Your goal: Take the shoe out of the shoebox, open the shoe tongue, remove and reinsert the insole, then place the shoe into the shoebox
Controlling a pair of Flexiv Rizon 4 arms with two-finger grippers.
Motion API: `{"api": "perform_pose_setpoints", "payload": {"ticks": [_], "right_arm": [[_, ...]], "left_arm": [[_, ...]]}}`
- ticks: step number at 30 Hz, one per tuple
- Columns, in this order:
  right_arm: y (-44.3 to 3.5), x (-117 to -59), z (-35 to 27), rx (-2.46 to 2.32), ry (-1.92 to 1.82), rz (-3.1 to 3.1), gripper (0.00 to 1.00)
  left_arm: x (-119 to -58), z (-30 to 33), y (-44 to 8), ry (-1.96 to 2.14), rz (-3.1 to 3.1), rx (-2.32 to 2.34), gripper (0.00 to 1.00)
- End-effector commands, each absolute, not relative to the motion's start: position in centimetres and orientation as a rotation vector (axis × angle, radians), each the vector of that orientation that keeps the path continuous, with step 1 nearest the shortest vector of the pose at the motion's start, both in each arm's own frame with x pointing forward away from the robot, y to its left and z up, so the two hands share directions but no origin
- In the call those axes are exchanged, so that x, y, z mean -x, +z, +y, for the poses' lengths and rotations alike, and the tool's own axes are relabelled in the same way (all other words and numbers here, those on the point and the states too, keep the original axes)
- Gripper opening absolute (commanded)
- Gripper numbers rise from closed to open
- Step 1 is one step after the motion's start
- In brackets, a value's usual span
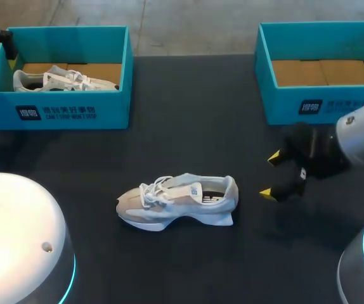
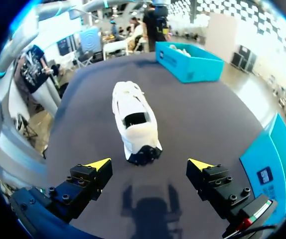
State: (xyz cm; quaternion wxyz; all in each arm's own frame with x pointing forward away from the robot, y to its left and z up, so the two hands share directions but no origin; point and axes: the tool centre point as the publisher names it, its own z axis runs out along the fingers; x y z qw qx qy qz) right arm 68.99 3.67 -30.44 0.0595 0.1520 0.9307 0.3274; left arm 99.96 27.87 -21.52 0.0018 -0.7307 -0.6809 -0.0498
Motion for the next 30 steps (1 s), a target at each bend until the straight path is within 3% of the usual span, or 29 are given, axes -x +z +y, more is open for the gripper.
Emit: {"api": "perform_pose_setpoints", "payload": {"ticks": [1,30], "right_arm": [[-32.4,-70.2,3.6,-0.356,1.179,2.757,1.0],[-36.9,-69.6,8.2,-0.197,1.371,2.664,1.0]], "left_arm": [[-99.8,27.9,-21.5,-0.161,-2.137,2.294,1.0],[-99.8,27.9,-21.5,-0.161,-2.137,2.294,1.0]]}}
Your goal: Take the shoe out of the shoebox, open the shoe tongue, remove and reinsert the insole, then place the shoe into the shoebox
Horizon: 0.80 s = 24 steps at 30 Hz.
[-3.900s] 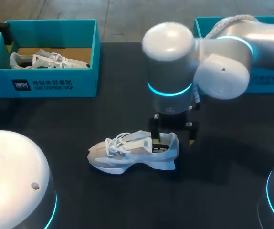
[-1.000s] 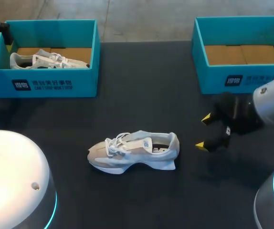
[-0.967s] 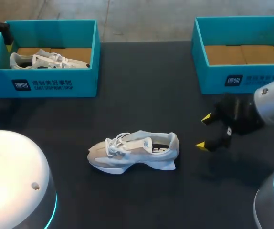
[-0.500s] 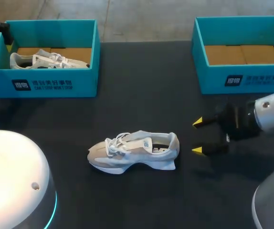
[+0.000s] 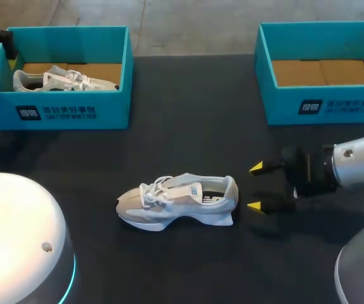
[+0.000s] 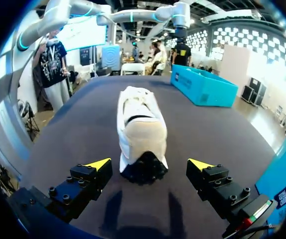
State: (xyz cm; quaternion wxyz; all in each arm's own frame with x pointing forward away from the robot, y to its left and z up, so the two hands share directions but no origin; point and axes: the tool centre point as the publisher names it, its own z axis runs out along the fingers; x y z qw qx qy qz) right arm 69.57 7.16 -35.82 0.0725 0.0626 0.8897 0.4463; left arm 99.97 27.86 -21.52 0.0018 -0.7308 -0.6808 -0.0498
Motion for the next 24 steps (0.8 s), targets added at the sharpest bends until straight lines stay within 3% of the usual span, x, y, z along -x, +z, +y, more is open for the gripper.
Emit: {"api": "perform_pose_setpoints", "payload": {"ticks": [1,24], "right_arm": [[-37.2,-69.6,8.6,-0.183,1.374,2.67,1.0],[-40.7,-70.4,10.0,-0.145,1.571,2.57,1.0]], "left_arm": [[-99.8,27.9,-21.5,-0.161,-2.137,2.294,1.0],[-99.8,27.9,-21.5,-0.161,-2.137,2.294,1.0]]}}
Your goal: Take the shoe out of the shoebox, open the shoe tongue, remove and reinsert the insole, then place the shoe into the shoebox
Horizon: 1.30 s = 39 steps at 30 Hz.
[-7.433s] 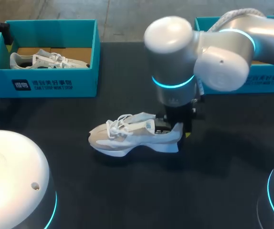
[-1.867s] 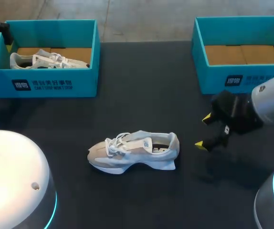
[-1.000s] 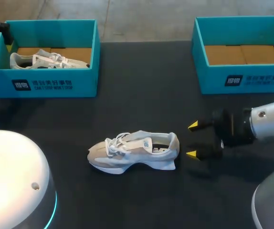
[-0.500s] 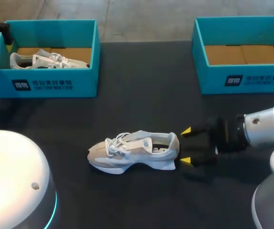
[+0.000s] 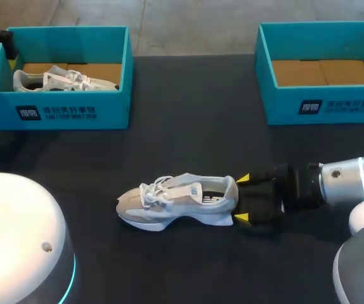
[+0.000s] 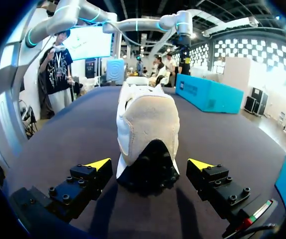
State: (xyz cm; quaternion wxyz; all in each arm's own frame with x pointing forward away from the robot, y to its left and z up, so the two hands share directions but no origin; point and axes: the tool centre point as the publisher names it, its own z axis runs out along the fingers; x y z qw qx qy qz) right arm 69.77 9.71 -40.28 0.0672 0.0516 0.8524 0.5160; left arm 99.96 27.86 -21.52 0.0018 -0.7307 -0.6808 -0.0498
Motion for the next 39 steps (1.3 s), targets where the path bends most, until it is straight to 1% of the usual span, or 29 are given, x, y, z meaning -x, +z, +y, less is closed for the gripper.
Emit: {"api": "perform_pose_setpoints", "payload": {"ticks": [1,12,22,39], "right_arm": [[-40.7,-70.4,10.0,-0.147,1.571,2.573,1.0],[-40.6,-70.5,9.4,-0.14,1.614,2.558,1.0],[-40.8,-70.4,7.1,-0.174,1.667,2.523,1.0],[-40.9,-70.9,7.0,-0.198,1.695,2.523,1.0]], "left_arm": [[-99.8,27.9,-21.5,-0.161,-2.137,2.294,1.0],[-99.8,27.9,-21.5,-0.161,-2.137,2.294,1.0],[-99.8,27.9,-21.5,-0.161,-2.137,2.294,1.0],[-99.8,27.9,-21.5,-0.161,-2.137,2.294,1.0]]}}
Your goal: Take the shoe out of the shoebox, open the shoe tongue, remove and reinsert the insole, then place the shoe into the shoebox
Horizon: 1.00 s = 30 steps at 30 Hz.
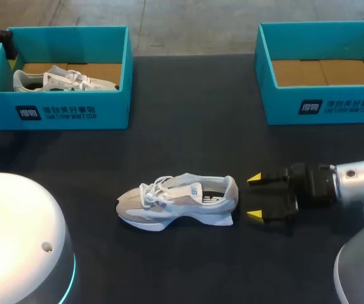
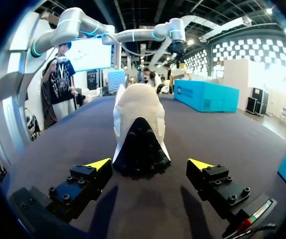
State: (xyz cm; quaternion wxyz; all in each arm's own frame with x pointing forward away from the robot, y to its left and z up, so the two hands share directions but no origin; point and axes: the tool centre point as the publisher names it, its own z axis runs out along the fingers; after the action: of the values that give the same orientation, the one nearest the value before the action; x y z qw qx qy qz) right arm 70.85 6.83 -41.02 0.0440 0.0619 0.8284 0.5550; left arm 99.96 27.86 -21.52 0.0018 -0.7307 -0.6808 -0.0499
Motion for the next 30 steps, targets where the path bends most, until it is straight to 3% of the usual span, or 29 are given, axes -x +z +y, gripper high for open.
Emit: {"api": "perform_pose_setpoints", "payload": {"ticks": [1,30], "right_arm": [[-40.9,-70.9,7.2,-0.198,1.698,2.52,1.0],[-41.3,-70.2,12.1,-0.213,1.725,2.53,1.0]], "left_arm": [[-99.8,27.9,-21.5,-0.161,-2.137,2.294,1.0],[-99.8,27.9,-21.5,-0.161,-2.137,2.294,1.0]]}}
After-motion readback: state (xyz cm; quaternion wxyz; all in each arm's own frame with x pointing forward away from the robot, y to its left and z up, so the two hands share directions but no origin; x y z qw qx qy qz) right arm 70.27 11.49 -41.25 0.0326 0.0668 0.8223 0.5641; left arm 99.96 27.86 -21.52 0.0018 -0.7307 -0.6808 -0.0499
